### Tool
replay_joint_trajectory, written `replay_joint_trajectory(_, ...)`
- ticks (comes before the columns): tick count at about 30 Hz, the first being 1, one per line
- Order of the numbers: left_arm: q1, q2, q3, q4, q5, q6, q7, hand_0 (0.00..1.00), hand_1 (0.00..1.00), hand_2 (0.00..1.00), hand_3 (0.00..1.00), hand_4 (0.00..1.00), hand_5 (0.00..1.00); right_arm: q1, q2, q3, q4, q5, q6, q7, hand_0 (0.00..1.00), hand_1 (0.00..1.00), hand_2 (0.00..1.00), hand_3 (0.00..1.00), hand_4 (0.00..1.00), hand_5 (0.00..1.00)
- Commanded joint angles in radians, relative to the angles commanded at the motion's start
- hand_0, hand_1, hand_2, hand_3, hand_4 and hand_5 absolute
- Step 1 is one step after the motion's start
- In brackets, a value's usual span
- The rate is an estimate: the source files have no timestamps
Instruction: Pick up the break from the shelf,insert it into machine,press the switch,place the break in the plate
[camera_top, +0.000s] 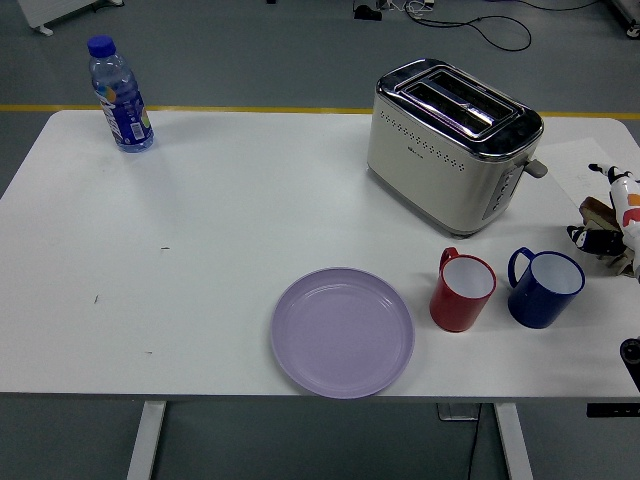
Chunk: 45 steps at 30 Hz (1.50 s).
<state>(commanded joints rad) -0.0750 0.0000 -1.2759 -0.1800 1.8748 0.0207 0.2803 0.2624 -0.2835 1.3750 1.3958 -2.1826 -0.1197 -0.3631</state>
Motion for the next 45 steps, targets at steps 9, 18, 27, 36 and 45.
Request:
replay_joint_trajectory(9,0.0,0.0,0.006,0.0,-0.007,0.001,-0.001,0.601,0.462,0.449,0.55,0.295,0.939,0.074,-0.017,-0.038,-0.067,-0.065,0.022,-0.078,0.805,0.738,0.754,0.816,0.846,0.124)
replay_joint_trajectory(18,-0.009,0.0,0.012,0.0,-0.023,0.006,-0.002,0.599,0.461,0.445,0.55,0.297,0.937,0.128,-0.026,-0.072,-0.109,-0.071,0.081,-0.16,0.649,0.631,0.631,0.76,0.835,0.135)
replay_joint_trajectory(27,-0.012,0.0,0.013,0.0,-0.024,0.005,0.0,0.599,0.458,0.445,0.55,0.293,0.932,0.163,-0.031,-0.106,-0.151,-0.086,0.095,-0.201,0.619,0.605,0.608,0.742,0.832,0.136)
replay_joint_trajectory(36,-0.013,0.0,0.014,0.0,-0.025,0.006,0.0,0.598,0.46,0.444,0.55,0.296,0.933,0.19,-0.039,-0.134,-0.191,-0.086,0.099,-0.221,0.471,0.478,0.495,0.623,0.784,0.144)
replay_joint_trajectory(45,-0.014,0.0,0.013,0.0,-0.024,0.007,0.0,0.598,0.459,0.444,0.55,0.297,0.933,0.202,-0.037,-0.157,-0.227,-0.086,0.075,-0.223,0.435,0.451,0.471,0.595,0.752,0.136)
